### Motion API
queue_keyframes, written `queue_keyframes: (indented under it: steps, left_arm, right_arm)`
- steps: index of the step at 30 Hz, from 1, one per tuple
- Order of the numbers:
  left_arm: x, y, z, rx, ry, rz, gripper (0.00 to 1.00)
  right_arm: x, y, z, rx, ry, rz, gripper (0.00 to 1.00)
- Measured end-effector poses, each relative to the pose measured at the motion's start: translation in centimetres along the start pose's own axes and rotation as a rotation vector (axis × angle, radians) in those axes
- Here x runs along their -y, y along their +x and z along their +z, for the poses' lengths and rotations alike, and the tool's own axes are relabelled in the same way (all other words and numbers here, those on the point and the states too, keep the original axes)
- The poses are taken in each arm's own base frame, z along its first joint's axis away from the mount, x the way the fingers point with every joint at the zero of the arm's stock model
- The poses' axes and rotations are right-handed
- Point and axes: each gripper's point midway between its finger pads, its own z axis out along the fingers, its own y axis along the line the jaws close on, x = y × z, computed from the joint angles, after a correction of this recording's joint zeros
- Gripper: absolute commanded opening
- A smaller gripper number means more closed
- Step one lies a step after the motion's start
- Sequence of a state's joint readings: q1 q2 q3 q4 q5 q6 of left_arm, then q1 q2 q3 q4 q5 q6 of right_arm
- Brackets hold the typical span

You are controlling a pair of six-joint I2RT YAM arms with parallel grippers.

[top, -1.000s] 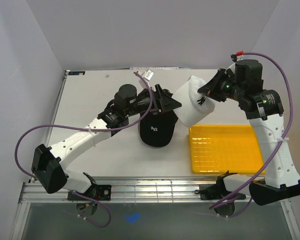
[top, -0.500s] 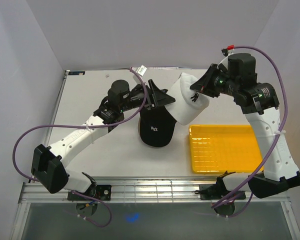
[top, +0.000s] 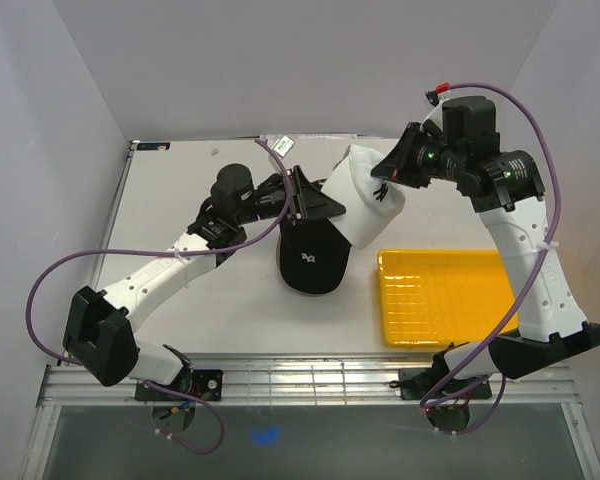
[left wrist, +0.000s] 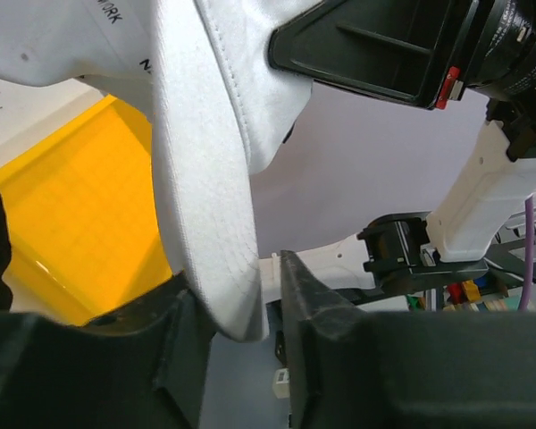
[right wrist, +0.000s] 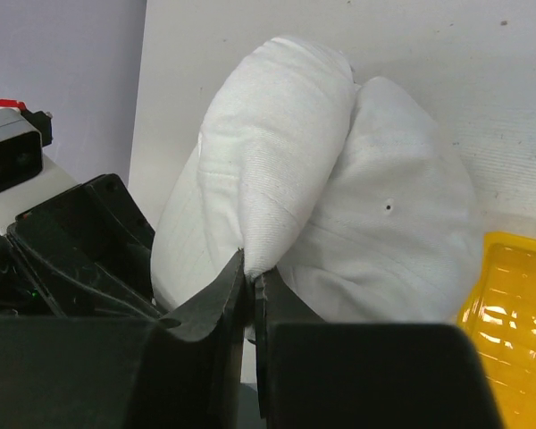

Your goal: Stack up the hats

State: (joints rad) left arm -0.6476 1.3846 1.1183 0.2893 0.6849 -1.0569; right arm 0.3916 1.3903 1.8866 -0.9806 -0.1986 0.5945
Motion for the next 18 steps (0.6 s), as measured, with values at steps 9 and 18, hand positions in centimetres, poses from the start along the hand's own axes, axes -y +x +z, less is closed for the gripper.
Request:
queue_keyframes:
  steps: [9,18]
  left_arm:
    - [0.0,-0.3,-0.4,0.016,0.042,-0.095,0.0]
    - [1.0,-3.1,-0.3,0.182,0.171,-0.296,0.0]
  right_arm:
    - [-0.3,0.2,0.2,-0.017,-0.011,-0.031,0.5]
    - [-2.0,-2.7,-1.3,0.073,-0.058,-0.063,0.92]
